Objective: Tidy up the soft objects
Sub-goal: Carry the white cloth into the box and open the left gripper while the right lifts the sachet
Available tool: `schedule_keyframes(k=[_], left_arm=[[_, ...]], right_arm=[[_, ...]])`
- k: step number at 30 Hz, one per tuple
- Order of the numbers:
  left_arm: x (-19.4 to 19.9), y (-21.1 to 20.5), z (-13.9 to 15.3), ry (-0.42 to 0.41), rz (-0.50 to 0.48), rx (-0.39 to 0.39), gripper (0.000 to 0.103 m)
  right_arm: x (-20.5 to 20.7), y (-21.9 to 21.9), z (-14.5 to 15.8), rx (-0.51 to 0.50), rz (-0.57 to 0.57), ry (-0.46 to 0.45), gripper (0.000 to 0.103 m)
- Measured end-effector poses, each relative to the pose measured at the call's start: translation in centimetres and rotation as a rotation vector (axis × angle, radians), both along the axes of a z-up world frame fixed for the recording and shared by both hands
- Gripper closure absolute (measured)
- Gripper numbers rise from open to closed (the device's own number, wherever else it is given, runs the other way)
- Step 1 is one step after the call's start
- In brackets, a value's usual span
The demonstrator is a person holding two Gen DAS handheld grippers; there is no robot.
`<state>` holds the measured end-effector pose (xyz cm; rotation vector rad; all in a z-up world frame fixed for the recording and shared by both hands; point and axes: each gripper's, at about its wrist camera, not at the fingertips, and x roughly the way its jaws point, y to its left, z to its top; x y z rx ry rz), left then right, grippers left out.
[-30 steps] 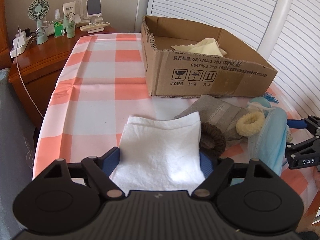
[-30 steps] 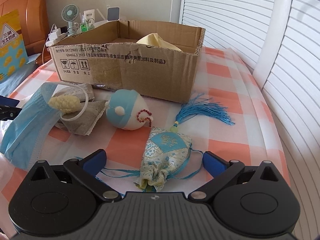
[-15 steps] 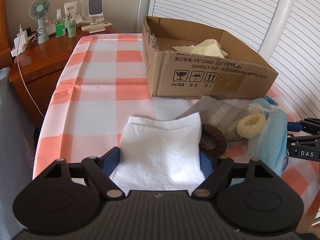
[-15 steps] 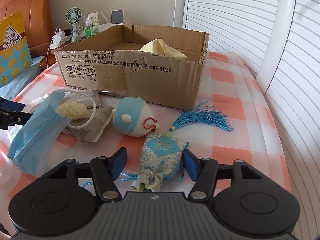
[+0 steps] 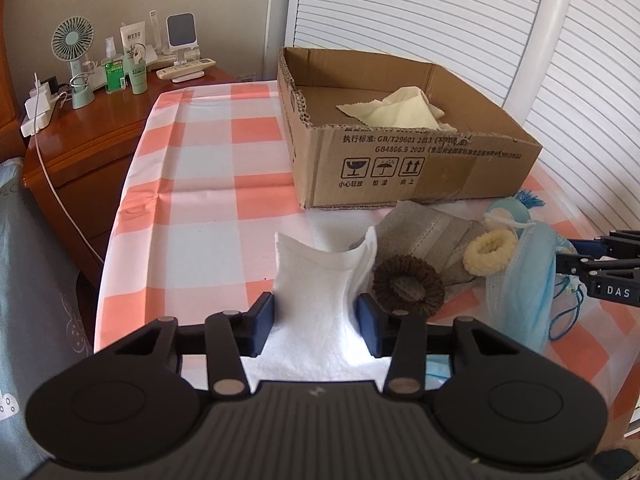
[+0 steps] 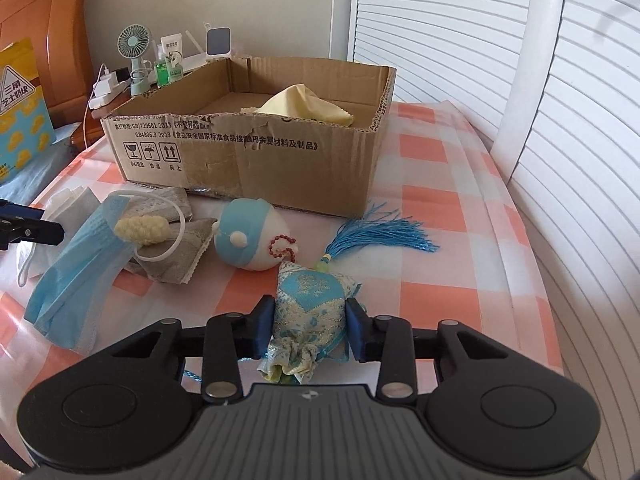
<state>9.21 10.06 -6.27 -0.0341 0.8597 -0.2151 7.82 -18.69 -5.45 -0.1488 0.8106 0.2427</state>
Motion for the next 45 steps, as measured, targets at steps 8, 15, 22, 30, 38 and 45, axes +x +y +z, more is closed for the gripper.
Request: schedule_keyframes(k=[8, 15, 22, 30, 38, 45], left_arm=[[-0.8, 0.2, 0.9, 0.002, -0.033, 0.031, 0.066], [-1.2, 0.6, 1.1, 0.009, -0.03, 0.017, 0.074], [-1.7, 0.3, 2.4, -0.011, -0.07, 0.04, 0.081], [-1.5, 0.3, 3.9, -0.02, -0.098, 0.037, 0.083], [0.3, -0.6, 7.8, -0.092, -0.166, 0.029, 0.083], [5.2, -3.0, 10.9, -0.16, -0.226, 0.084, 0.083]], right_arm=[[-1.0, -0.5, 2.0, -0.004, 0.018, -0.027, 0.061], [-1.7, -0.5, 2.9, -0.007, 0.019, -0.045, 0.061], [-2.1, -0.8, 4.3, -0.003, 0.028, -0.062, 0.061], [-2.5, -1.2, 5.6, -0.01, 0.034, -0.085, 0.061], [-2.1, -1.2, 8.6, -0.013, 0.074, -0.141, 0.061], [-0.8, -1.2, 11.8, -0.006, 0.121, -0.194, 0.061]])
